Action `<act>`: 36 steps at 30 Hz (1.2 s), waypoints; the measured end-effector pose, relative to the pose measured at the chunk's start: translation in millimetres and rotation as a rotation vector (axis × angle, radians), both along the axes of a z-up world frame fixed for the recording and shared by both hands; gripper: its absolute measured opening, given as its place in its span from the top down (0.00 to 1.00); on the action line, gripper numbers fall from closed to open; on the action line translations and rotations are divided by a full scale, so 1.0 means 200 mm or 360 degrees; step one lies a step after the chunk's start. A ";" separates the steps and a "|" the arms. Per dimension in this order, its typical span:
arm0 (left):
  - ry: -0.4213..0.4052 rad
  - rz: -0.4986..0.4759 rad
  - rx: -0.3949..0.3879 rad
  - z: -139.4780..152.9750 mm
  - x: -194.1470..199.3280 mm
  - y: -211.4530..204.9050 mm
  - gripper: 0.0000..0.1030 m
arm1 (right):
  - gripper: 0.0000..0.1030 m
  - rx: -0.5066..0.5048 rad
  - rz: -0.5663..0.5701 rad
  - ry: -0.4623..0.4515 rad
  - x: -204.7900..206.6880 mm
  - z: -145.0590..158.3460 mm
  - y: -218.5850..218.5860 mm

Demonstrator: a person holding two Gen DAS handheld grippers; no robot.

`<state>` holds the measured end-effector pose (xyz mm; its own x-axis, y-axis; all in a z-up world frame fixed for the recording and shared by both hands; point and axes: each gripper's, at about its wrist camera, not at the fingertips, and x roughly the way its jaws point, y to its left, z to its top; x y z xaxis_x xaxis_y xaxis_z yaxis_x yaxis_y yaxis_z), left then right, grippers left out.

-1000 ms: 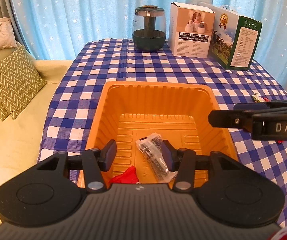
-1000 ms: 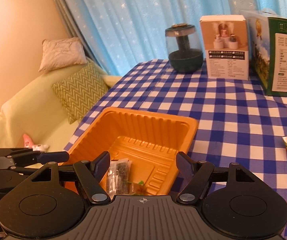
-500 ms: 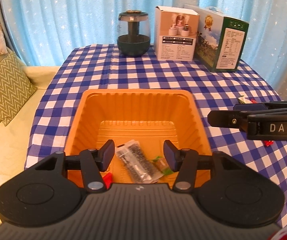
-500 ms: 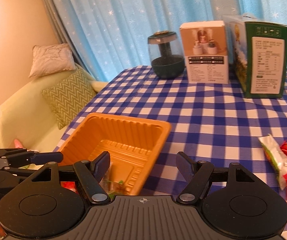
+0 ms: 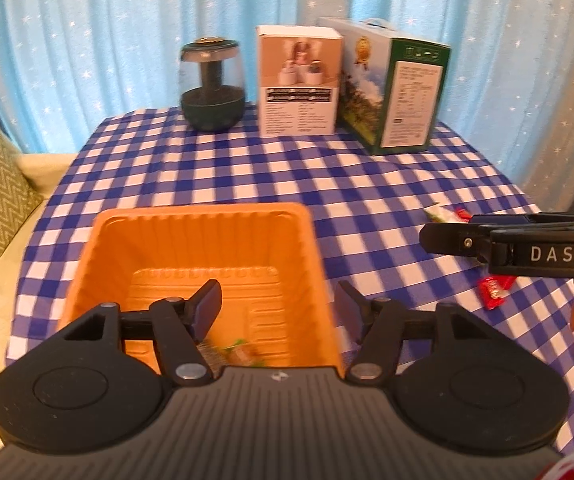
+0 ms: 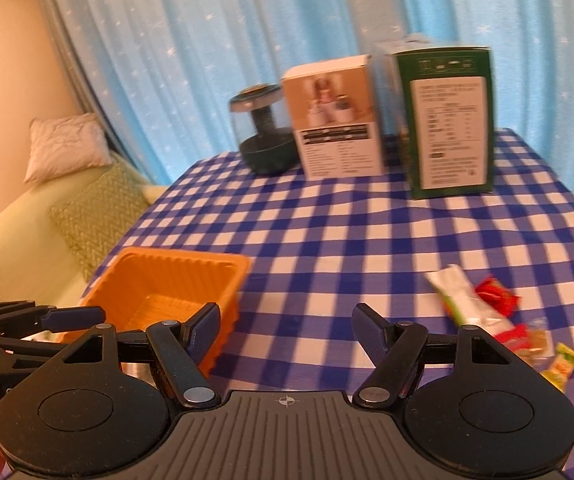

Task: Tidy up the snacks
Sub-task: 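Move both tools to the snack pile and grasp the small red candy with the left tool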

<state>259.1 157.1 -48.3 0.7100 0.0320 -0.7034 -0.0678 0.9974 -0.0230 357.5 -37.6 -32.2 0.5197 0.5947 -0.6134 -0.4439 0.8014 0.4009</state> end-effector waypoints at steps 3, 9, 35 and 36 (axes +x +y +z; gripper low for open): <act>-0.0016 -0.0040 -0.0012 0.01 0.03 -0.08 0.36 | 0.29 -0.0005 -0.0059 0.0004 0.02 0.00 -0.10; -0.0044 -0.0139 -0.0038 0.02 0.08 -0.27 0.33 | 0.29 -0.0035 -0.0193 0.0027 0.03 -0.03 -0.32; 0.0029 -0.0485 -0.0105 -0.34 0.26 -0.95 0.43 | 0.30 -0.0207 -0.0509 0.0247 0.06 -0.33 -0.98; 0.0037 -0.0487 -0.0108 -0.36 0.26 -0.96 0.47 | 0.30 -0.0211 -0.0514 0.0258 0.07 -0.33 -0.98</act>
<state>311.2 -34.7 -120.9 0.6630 -0.2281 -0.7130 0.2341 0.9679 -0.0920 371.0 -233.7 -99.0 0.5575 0.3261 -0.7634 -0.0995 0.9392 0.3285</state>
